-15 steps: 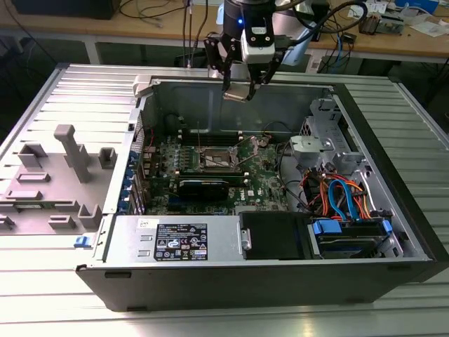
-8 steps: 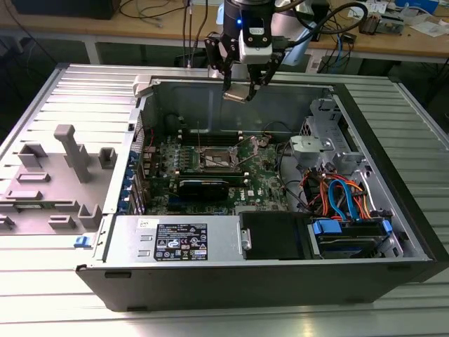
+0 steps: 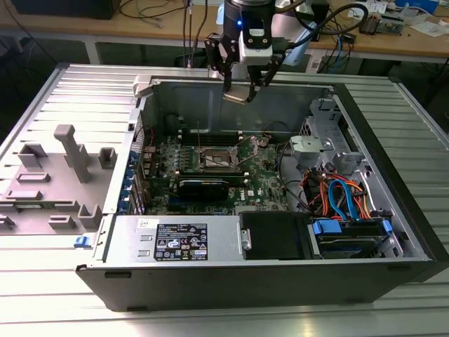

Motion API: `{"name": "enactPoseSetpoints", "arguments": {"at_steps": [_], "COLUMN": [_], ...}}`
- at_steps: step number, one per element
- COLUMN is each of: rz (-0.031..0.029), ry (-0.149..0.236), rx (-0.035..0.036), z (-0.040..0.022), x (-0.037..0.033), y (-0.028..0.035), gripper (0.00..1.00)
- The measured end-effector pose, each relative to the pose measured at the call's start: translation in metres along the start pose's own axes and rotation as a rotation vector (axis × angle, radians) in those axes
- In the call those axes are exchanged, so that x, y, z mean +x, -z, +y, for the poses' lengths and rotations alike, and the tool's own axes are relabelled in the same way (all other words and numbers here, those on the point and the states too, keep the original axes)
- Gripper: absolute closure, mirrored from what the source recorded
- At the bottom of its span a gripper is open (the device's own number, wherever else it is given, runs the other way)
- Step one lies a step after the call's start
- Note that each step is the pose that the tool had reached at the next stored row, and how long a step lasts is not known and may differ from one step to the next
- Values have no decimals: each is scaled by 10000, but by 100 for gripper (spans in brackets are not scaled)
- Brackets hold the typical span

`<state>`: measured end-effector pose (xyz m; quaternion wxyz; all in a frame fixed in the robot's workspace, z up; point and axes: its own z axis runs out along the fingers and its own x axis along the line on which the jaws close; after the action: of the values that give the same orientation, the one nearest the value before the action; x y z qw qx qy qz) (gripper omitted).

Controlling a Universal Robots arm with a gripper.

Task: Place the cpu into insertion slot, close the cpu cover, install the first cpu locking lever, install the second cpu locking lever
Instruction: 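Place the cpu into insertion slot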

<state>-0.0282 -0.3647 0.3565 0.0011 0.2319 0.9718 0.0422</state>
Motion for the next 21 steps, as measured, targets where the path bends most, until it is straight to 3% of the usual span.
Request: {"name": "enactPoseSetpoints", "arguments": {"at_steps": [8, 15, 21], "rz": [-79, -164, -173], "ry": [-869, -1937, -2052], "rx": [-4, -20, -23], "z": [-2, -3, -3], "x": [-1, -1, -1], "y": [-17, -29, -30], "gripper": [46, 46, 46]}}
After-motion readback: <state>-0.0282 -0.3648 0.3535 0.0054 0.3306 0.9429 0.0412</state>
